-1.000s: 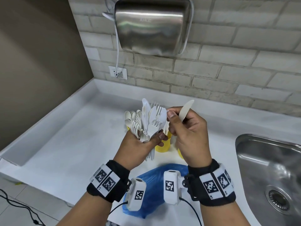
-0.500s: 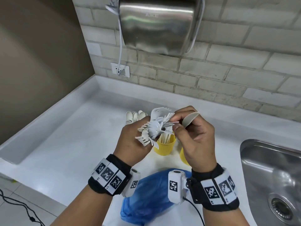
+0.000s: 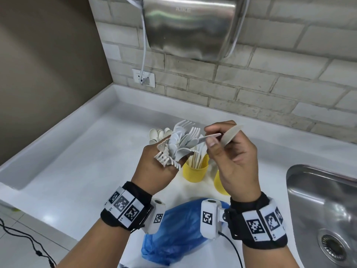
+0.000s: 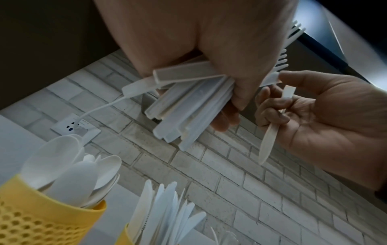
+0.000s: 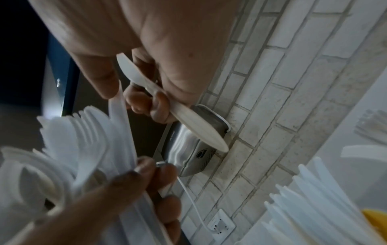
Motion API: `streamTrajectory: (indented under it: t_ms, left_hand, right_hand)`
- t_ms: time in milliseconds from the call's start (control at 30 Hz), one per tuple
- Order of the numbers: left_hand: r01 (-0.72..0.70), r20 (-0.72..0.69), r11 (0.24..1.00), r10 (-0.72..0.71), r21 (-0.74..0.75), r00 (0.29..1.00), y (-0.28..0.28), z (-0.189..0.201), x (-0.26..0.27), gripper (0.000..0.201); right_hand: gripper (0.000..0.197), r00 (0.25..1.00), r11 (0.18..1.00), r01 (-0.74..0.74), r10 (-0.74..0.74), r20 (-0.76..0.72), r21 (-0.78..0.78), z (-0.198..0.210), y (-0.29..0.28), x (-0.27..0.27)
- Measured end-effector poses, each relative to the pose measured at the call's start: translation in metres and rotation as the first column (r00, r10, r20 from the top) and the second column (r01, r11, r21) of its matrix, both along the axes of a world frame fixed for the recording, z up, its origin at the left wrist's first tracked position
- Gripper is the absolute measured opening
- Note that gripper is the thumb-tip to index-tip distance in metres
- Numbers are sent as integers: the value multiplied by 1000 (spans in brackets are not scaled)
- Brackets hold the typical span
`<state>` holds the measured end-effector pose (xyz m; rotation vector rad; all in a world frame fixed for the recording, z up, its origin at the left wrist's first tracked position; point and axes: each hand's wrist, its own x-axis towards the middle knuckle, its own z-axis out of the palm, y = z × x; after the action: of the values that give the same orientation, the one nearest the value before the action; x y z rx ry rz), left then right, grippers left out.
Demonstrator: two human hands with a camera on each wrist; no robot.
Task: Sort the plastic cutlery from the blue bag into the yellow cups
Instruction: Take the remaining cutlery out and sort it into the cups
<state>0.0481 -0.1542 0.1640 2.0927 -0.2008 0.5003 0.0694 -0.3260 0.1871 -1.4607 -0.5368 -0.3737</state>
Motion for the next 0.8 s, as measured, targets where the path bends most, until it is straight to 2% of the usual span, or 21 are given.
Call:
streamTrajectory:
  t_ms: [67,100,200,333,367,400,500,600,633,733,767,800]
  left_hand:
    - [0,-57,995,-6,-103,998,-3,1,0,17]
    - [16,-74,992,-25,-127,997,-2,-3,2,10]
    - [27,-123,991,-44,-133,991,1,-16,7,73]
    - [43,-140,975,-75,-217,987,-1,-18,7,97]
    - [51,-149,973,-87,-226,985,-3,-17,5,97]
    - [62,-165,971,-102,-231,981,-5,-17,4,88]
    - [64,-205,975,-109,-214,973,-7,-19,4,44]
    - [70,-226,962,-132,-264,965,-8,-17,1,22]
    - [69,-236,958,-137,-277,962,-8,-15,0,18]
    - [64,-238,953,-138,-296,961,-8,-12,-1,4]
    - [69,-231,948,-145,-310,962,-8,-12,-1,2]
    - [75,-224,941,-156,-331,962,-8,-11,-1,10]
  right_hand:
    - [6,999,998,5,-3,37,-68,0,1,0]
    - [9,998,996,27,-24,50,-80,-1,1,-1]
    - [13,992,992,124,-123,-21,36,0,1,-2]
    - [18,983,954,183,-178,-40,239,8,-4,2]
    - [19,980,940,197,-192,-44,280,10,-6,4]
    - [19,978,920,207,-196,-65,334,13,-8,5]
    - [17,971,818,225,-144,-190,530,24,-15,6]
    - [16,962,736,241,-97,-254,633,31,-20,7]
    - [20,962,743,236,-87,-260,626,30,-21,8]
    - [35,970,841,136,-7,-241,524,19,-17,10]
    - [38,969,866,102,25,-247,489,15,-15,10]
    - [39,965,885,75,52,-258,460,11,-12,10]
